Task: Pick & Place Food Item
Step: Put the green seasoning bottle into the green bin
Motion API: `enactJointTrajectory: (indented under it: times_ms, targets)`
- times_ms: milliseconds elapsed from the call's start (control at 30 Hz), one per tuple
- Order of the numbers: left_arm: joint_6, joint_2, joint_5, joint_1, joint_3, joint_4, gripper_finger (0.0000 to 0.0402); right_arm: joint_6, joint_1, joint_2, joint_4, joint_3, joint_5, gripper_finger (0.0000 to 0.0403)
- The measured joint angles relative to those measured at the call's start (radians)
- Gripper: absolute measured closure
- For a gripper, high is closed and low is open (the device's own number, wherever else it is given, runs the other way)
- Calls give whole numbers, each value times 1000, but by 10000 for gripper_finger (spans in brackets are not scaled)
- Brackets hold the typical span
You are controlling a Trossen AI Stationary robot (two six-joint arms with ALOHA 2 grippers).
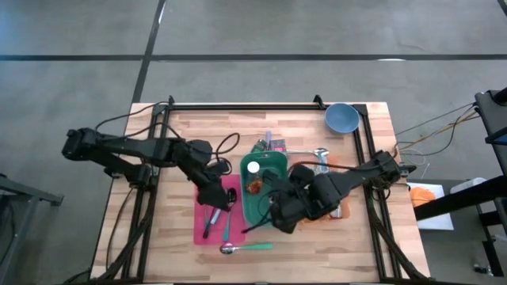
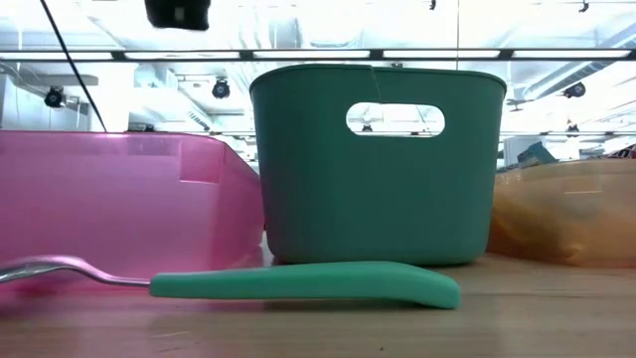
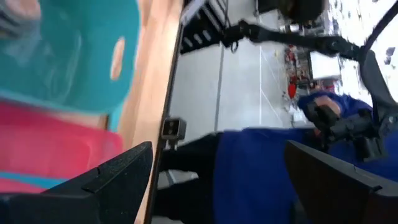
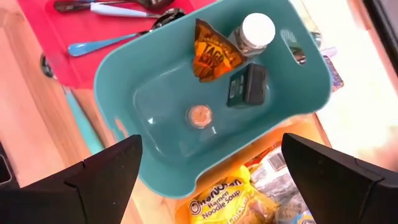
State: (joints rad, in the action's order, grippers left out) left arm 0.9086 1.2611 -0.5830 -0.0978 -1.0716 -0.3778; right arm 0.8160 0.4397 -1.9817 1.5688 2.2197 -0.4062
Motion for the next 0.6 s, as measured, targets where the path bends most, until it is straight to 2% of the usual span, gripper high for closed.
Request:
enactJointTrajectory:
  times_ms: [200, 300, 433, 600]
  targets:
    - [46, 36, 235, 48, -111, -184, 42, 62, 35, 92, 3, -59, -47, 21]
    - [128, 55, 326, 95, -131, -249, 42, 86, 49, 150, 2, -105, -102, 21]
    - [200, 85, 324, 189, -127, -242, 42, 144, 52, 225, 2, -182, -148, 21]
    - [213, 134, 301, 312, -131, -230, 42, 260, 51, 310, 2, -294, -165, 21]
